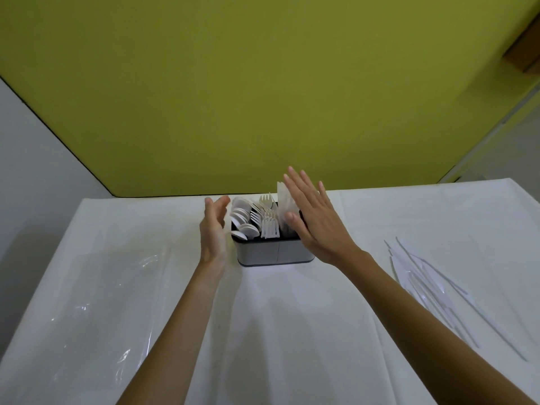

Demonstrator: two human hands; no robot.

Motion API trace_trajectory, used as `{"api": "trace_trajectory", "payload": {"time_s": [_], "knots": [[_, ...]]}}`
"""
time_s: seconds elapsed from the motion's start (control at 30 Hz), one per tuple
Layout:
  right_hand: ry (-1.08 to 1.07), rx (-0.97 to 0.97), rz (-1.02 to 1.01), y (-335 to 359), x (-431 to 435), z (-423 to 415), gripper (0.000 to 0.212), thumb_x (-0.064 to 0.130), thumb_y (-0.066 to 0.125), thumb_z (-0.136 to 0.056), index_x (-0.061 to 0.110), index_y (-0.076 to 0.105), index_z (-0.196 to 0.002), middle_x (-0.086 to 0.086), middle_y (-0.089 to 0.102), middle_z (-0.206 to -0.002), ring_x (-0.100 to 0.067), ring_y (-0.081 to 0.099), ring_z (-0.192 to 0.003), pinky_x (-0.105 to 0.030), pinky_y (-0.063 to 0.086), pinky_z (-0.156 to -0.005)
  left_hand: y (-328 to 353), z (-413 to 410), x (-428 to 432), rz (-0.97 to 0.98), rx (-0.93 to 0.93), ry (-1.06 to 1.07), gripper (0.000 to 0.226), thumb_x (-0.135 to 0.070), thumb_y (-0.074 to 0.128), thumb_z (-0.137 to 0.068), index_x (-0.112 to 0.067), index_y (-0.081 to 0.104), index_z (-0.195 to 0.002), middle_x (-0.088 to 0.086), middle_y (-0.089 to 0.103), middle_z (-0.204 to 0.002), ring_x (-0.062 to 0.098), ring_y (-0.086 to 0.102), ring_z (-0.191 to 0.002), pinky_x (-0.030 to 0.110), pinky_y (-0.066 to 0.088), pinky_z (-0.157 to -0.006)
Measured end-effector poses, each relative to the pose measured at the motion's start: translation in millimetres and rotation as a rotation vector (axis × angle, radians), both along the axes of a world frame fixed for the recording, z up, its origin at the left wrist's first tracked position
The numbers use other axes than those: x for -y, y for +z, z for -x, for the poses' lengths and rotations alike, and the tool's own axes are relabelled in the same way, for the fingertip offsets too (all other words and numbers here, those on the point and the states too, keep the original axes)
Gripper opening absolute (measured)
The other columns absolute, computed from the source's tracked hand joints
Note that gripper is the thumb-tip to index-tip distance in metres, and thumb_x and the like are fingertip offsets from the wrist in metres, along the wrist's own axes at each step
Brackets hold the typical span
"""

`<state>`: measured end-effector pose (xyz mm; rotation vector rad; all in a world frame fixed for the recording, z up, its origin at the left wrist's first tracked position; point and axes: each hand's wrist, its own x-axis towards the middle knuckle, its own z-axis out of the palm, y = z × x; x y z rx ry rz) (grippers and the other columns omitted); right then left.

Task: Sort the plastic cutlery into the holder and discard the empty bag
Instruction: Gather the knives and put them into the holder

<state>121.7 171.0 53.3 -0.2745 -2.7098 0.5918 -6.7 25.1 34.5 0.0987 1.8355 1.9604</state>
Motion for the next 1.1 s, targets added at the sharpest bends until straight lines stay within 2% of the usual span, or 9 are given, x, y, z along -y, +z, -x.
{"api": "trace_trajectory", "payload": {"time_s": [0.1, 0.2, 0.43, 0.6, 0.67, 0.77, 0.9, 1.0, 1.1], "knots": [[-0.053, -0.052, 0.073, 2, -10, -16, 0.056, 0.037, 0.023, -0.1, 0.02, 0.011, -0.151, 0.008, 0.005, -0.159, -0.01, -0.002, -0.147, -0.035, -0.002, -0.12, 25, 1, -10, 0.024, -0.192, 0.014, 0.054, -0.043, 0.022, -0.102, -0.012, 0.05, -0.135, -0.002, 0.049, -0.141, 0.005, 0.041, -0.132, 0.02, 0.027, -0.108], [-0.131, -0.069, 0.118, -2, -26, -43, 0.056, 0.039, 0.024, -0.1, 0.018, 0.014, -0.151, 0.005, 0.01, -0.159, -0.01, 0.002, -0.147, -0.036, 0.001, -0.12, 53, -11, -29, 0.027, -0.375, -0.016, 0.047, -0.04, 0.024, -0.102, -0.016, 0.051, -0.133, -0.014, 0.048, -0.133, -0.022, 0.046, -0.101, -0.001, 0.033, -0.089], [-0.403, -0.086, 0.172, -12, -79, -139, 0.053, 0.035, 0.03, -0.099, 0.013, 0.025, -0.148, 0.001, 0.023, -0.156, -0.014, 0.012, -0.147, -0.045, 0.014, -0.119, 72, -85, -103, -0.021, -0.542, -0.279, 0.049, -0.041, 0.029, -0.095, -0.019, 0.05, -0.133, -0.012, 0.047, -0.135, -0.009, 0.039, -0.123, -0.001, 0.027, -0.096], [-0.57, -0.023, 0.172, -25, -107, -211, 0.048, 0.028, 0.039, -0.1, 0.012, 0.033, -0.145, -0.002, 0.031, -0.153, -0.016, 0.021, -0.144, -0.035, 0.019, -0.117, 49, -148, -149, -0.044, -0.476, -0.464, 0.039, -0.045, 0.038, -0.092, -0.031, 0.054, -0.125, -0.012, 0.051, -0.136, 0.001, 0.037, -0.134, 0.017, 0.029, -0.109], [-0.637, 0.025, 0.154, -35, -115, -239, 0.047, 0.021, 0.047, -0.098, 0.011, 0.036, -0.143, -0.004, 0.037, -0.15, -0.019, 0.031, -0.14, -0.029, 0.024, -0.113, 31, -168, -165, 0.055, -0.51, -0.511, 0.041, -0.045, 0.041, -0.091, -0.023, 0.057, -0.123, -0.013, 0.055, -0.13, 0.003, 0.046, -0.126, 0.022, 0.035, -0.106], [-0.721, 0.118, 0.156, -56, -121, -274, 0.047, 0.014, 0.056, -0.093, 0.009, 0.043, -0.138, -0.007, 0.046, -0.141, -0.024, 0.044, -0.129, -0.032, 0.036, -0.104, -4, -189, -176, 0.332, -0.483, -0.579, 0.036, -0.039, 0.05, -0.093, -0.019, 0.057, -0.122, -0.007, 0.057, -0.121, 0.014, 0.056, -0.11, 0.031, 0.045, -0.092], [-0.815, 0.268, 0.214, -86, -125, -322, 0.047, 0.017, 0.065, -0.087, 0.01, 0.05, -0.131, -0.007, 0.054, -0.126, -0.025, 0.054, -0.111, -0.037, 0.05, -0.086, -44, -216, -182, 0.699, -0.369, -0.708, 0.04, -0.041, 0.057, -0.09, -0.016, 0.052, -0.121, 0.002, 0.055, -0.116, 0.015, 0.054, -0.095, 0.028, 0.043, -0.082], [-0.851, 0.385, 0.326, -101, -125, -341, 0.046, 0.026, 0.067, -0.086, 0.014, 0.051, -0.127, -0.003, 0.052, -0.12, -0.022, 0.051, -0.107, -0.036, 0.049, -0.082, -65, -236, -182, 0.855, -0.333, -0.807, 0.059, -0.056, 0.063, -0.08, -0.014, 0.047, -0.119, 0.0, 0.05, -0.117, 0.019, 0.055, -0.101, 0.03, 0.044, -0.081], [-0.861, 0.404, 0.412, -107, -130, -349, 0.033, 0.025, 0.063, -0.087, 0.017, 0.055, -0.118, 0.001, 0.05, -0.113, -0.017, 0.049, -0.103, -0.034, 0.048, -0.082, -78, -255, -182, 0.952, -0.442, -0.868, 0.069, -0.059, 0.071, -0.071, -0.014, 0.042, -0.114, -0.001, 0.045, -0.116, 0.021, 0.055, -0.104, 0.03, 0.043, -0.074]]}}
